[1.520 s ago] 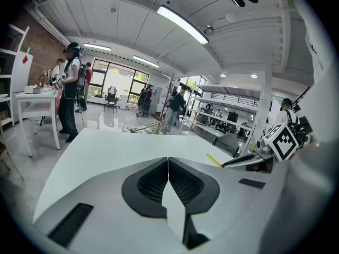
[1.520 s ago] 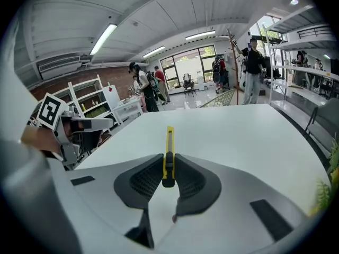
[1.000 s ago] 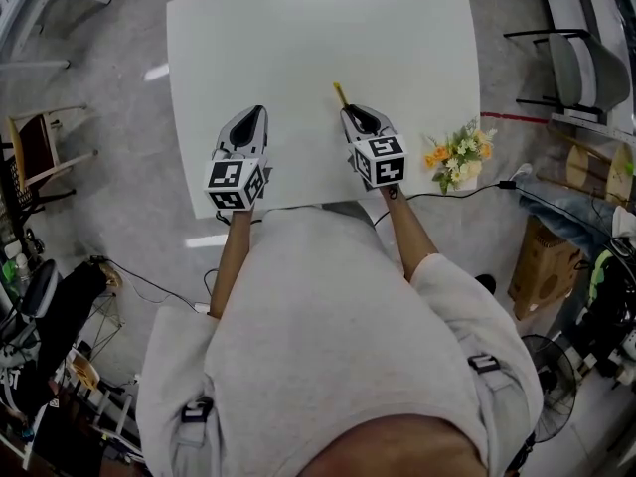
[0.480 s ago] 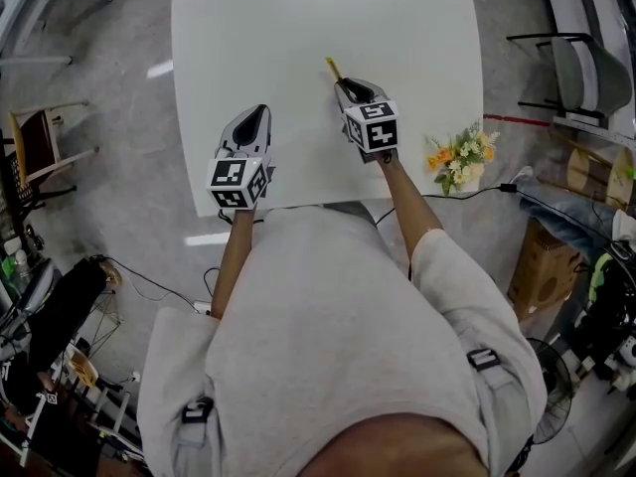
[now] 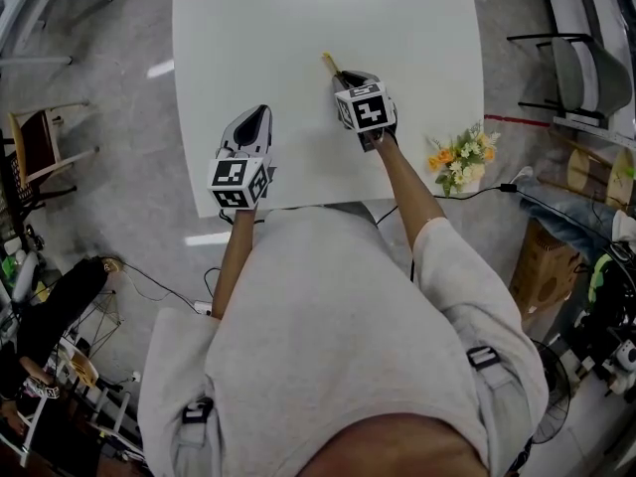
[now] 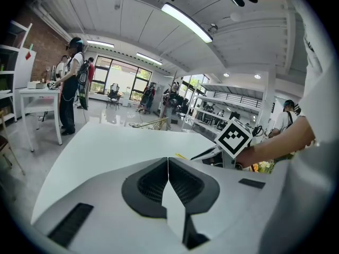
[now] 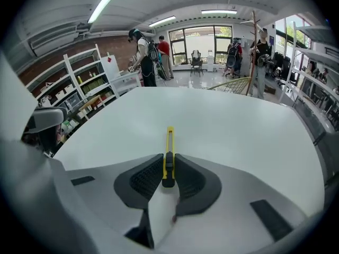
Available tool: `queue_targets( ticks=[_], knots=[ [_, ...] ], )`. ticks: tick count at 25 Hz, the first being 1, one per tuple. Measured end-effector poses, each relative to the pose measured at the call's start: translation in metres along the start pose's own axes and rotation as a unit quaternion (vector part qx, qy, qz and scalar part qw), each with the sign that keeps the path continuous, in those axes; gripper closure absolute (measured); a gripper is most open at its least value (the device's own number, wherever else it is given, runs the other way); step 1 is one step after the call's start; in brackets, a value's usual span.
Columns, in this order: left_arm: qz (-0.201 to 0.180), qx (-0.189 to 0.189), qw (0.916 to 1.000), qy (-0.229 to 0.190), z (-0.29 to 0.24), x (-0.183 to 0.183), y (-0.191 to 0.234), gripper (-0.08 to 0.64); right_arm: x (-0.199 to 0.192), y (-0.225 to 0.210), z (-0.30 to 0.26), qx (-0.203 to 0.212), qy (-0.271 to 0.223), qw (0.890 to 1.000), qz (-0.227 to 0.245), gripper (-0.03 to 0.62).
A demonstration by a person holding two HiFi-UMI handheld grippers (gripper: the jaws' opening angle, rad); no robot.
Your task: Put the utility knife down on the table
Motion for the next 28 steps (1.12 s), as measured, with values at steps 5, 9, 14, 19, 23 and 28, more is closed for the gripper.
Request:
queue_targets(
  ticks=[5,9,14,19,23,28],
  knots=[
    [0.001,0.001,1.0000,-0.001,0.000,-0.001,0.002,0.538,-0.006,0.000,-0.009,-0.004,0.038,0.999,0.011,0.509],
    [0.002,0.002,1.0000,-0.001,0.000,0.000,0.003,0.538,-0.003,-0.001,-0.006,-0.005,0.043,0.999,0.011,0.509],
    [0.003,0.001,1.0000,-0.003,0.000,-0.001,0.002,0.538,-0.006,0.000,-0.009,0.002,0.038,0.999,0.016,0.509],
    [-0.001,0.002,1.0000,-0.005,0.002,0.002,0.004,0.538,-0.005,0.004,-0.008,0.022,0.023,0.999,0.011,0.422],
    [-0.003,0.002,1.0000,-0.008,0.003,0.004,0.004,0.538,0.001,0.000,0.001,0.003,-0.009,1.000,0.008,0.416],
    [-0.005,-0.001,0.9999,-0.012,0.003,0.005,0.001,0.538,0.001,-0.004,0.023,-0.016,-0.046,0.999,-0.004,0.449]
  ],
)
Point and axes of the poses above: the fingertips, and each gripper's own axes: z backward along the fingers, y to its left, x out of its top, the point moved 4 cm from there along z, backward along the fingers, and after that the axes turned 1 degree about -x, right-handed, at the moved point
